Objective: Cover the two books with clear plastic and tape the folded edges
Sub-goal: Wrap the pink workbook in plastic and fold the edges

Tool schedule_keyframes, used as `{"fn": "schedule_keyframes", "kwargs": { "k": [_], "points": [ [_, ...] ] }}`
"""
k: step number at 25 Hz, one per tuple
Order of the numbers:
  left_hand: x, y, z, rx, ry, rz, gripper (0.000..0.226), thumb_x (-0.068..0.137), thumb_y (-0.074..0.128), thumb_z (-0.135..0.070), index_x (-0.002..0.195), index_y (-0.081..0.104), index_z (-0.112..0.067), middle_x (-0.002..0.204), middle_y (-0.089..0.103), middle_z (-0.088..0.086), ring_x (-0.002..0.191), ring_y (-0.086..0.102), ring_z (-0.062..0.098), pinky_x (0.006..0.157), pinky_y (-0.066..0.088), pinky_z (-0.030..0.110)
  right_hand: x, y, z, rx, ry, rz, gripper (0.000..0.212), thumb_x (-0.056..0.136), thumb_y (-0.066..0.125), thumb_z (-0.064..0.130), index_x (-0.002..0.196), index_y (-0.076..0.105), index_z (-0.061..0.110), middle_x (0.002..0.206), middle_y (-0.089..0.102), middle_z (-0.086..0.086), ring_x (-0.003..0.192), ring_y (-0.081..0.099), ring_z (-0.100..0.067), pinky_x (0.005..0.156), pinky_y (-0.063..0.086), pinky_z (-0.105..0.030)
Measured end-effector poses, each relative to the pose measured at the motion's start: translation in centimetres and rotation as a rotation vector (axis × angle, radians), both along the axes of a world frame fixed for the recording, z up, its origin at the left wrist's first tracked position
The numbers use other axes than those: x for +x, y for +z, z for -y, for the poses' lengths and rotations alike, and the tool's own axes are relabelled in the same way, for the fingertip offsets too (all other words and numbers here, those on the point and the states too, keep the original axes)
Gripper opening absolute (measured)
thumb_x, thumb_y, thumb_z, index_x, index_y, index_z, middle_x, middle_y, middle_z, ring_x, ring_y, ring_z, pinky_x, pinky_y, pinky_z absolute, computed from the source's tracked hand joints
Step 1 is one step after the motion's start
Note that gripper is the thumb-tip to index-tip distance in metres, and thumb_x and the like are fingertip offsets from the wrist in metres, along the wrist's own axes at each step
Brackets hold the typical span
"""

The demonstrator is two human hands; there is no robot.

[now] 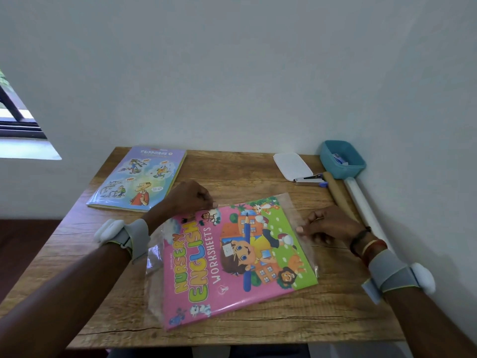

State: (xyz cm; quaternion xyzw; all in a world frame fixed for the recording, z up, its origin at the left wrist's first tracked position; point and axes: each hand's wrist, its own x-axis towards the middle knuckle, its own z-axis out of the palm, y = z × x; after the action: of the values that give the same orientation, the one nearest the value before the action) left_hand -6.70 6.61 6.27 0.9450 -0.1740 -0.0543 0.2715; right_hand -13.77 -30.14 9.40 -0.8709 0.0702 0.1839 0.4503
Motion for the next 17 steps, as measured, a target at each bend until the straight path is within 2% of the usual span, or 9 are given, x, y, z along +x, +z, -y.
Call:
{"fn": "schedule_keyframes", "kwargs": {
  "k": [1,4,6,9,11,13,15,17],
  "points": [
    [0.0,0.0,-0.1,-0.015,-0.001,-0.006,0.017,0.080,0.078,-0.038,0.083,0.078,-0.020,0.077,0.074,-0.007,0.070,0.068,0.007,0.072,0.057,0.035,0.3,-0.2,-0.4,-0.075,-0.057,0.098,0.032,0.067,0.086,0.024,0.079,0.070,-0.001,0.062,0.067,-0.001,0.055,0.059,-0.014,0.047,0.039,-0.020],
    [0.2,0.5,0.0,-0.015,-0.008,-0.044,0.017,0.082,0.077,-0.034,0.086,0.079,-0.017,0.081,0.075,-0.005,0.073,0.068,0.007,0.075,0.056,0.034,0.7,-0.3,-3.6,-0.382,-0.258,0.630,0.023,0.076,0.076,0.036,0.071,0.062,0.018,0.071,0.062,0.005,0.073,0.060,-0.020,0.055,0.033,-0.024],
    [0.3,0.9,0.2,0.013,-0.020,-0.064,0.017,0.084,0.074,-0.031,0.088,0.078,-0.014,0.083,0.075,-0.003,0.074,0.067,0.008,0.076,0.056,0.034,-0.2,-0.5,-7.0,-0.407,-0.161,0.801,0.020,0.080,0.068,0.039,0.081,0.062,0.020,0.080,0.063,0.003,0.077,0.057,-0.019,0.062,0.038,-0.028],
    [-0.3,0.6,0.5,0.033,0.071,0.008,0.018,0.085,0.072,-0.035,0.081,0.078,-0.019,0.078,0.073,-0.006,0.073,0.067,0.009,0.071,0.056,0.035,-2.3,-2.9,-12.0,-0.555,0.187,0.832,0.035,0.084,0.047,0.047,0.096,0.062,0.017,0.095,0.064,-0.001,0.089,0.057,-0.025,0.077,0.043,-0.039],
    [-1.1,0.4,0.4,0.040,0.212,0.039,0.018,0.086,0.071,-0.039,0.077,0.076,-0.024,0.072,0.069,-0.010,0.069,0.065,0.009,0.066,0.055,0.031,-2.5,-4.7,-13.6,-0.700,0.316,0.797,0.042,0.085,0.036,0.052,0.099,0.060,0.020,0.101,0.062,0.002,0.095,0.055,-0.026,0.080,0.040,-0.042],
    [-1.9,0.4,0.2,0.066,0.353,0.076,0.021,0.085,0.071,-0.043,0.075,0.075,-0.025,0.066,0.064,-0.010,0.062,0.061,0.009,0.060,0.050,0.026,-1.3,-5.2,-14.1,-0.764,0.290,0.784,0.035,0.088,0.041,0.050,0.096,0.060,0.023,0.101,0.061,0.003,0.096,0.054,-0.026,0.079,0.040,-0.042],
    [-2.5,0.5,0.0,0.077,0.475,0.084,0.022,0.084,0.071,-0.041,0.075,0.076,-0.022,0.064,0.066,-0.005,0.062,0.064,0.013,0.059,0.050,0.026,-0.1,-4.7,-15.0,-0.879,0.200,0.727,0.023,0.085,0.054,0.042,0.087,0.063,0.021,0.093,0.064,-0.001,0.093,0.055,-0.030,0.078,0.040,-0.044],
    [-3.8,0.7,-0.3,0.061,0.587,0.049,0.023,0.082,0.069,-0.037,0.070,0.075,-0.019,0.062,0.068,0.000,0.060,0.066,0.019,0.058,0.052,0.027,0.9,-4.2,-16.4,-0.934,0.122,0.617,0.020,0.085,0.059,0.037,0.090,0.064,0.018,0.096,0.064,-0.006,0.098,0.053,-0.034,0.082,0.039,-0.047]
  ]
}}
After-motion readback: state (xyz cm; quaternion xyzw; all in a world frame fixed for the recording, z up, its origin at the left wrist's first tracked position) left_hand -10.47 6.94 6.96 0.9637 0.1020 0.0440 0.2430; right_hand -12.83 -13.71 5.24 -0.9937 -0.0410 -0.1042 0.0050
